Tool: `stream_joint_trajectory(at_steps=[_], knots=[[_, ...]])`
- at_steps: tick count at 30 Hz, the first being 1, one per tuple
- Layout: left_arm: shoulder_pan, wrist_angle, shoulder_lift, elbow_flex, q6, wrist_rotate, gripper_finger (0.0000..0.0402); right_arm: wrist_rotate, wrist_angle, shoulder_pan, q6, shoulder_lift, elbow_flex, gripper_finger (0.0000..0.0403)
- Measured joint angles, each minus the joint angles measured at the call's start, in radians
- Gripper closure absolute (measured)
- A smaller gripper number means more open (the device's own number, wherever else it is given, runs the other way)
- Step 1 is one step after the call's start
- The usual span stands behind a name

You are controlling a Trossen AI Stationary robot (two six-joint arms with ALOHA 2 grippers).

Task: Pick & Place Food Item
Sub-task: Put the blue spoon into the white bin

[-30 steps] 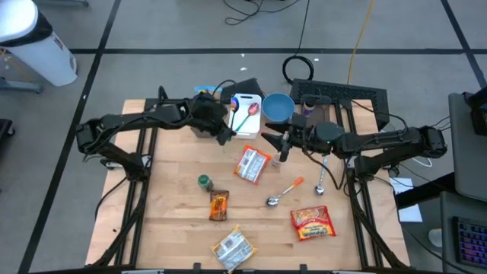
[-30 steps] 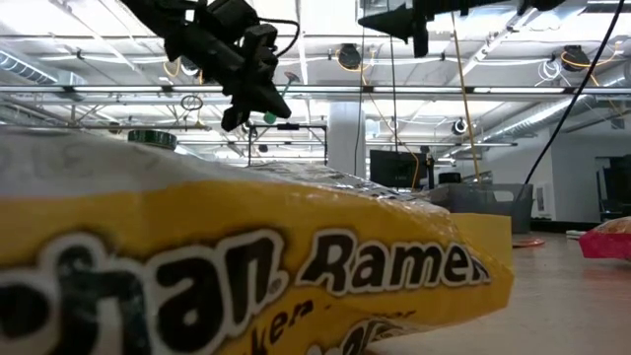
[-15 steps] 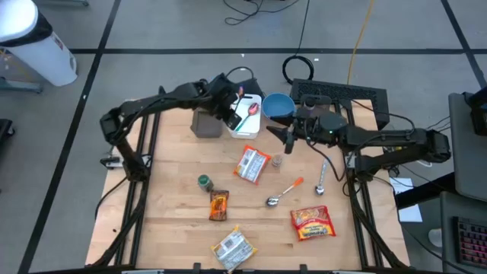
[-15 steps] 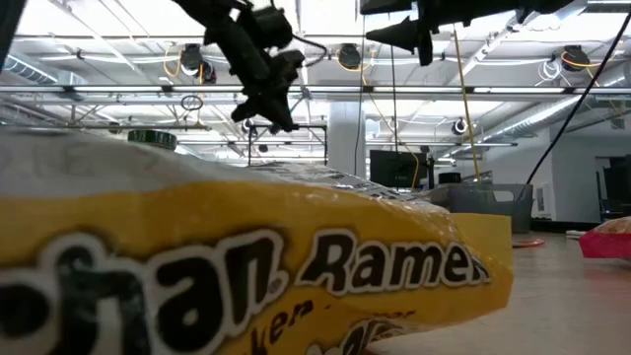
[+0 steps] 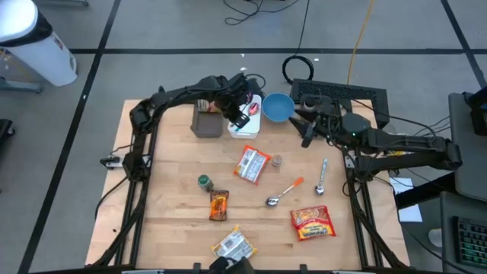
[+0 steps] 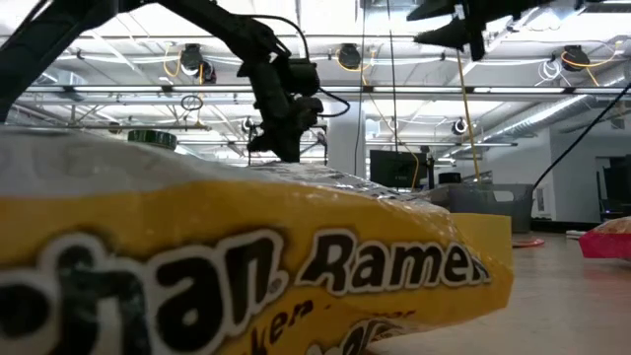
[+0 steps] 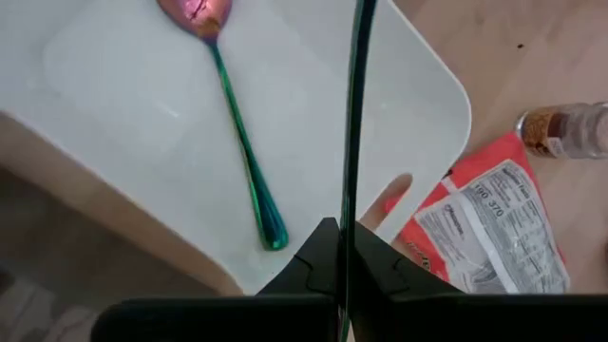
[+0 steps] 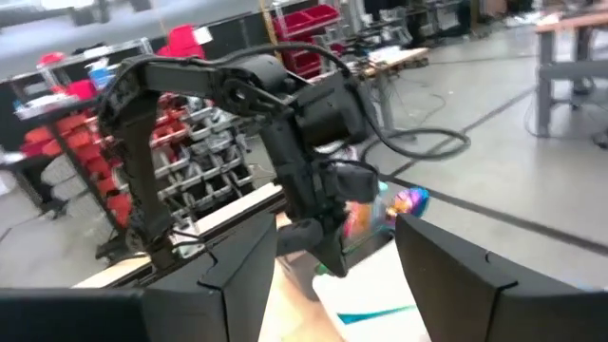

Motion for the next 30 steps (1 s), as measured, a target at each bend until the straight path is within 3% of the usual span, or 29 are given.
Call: stream_joint_trajectory(at_steps=[5,13,30], knots=[[0.0,-0.008,0.044,0.044,0.013,0.002,0.0398,0.003,0.075,0.0,0.1,-0.061,-0.125,0.0193],[0.003,-0.026,0.071,0.045,0.024,0.004,0.0398,0.003,0.371,0.002,0.188,-0.108,-0.314,0.0193],[0.014,-0.001,0.137,0.045,0.003,0.027,0.0398,0.003,0.396,0.001,0.166,-0.114,-0.326,0.0193]])
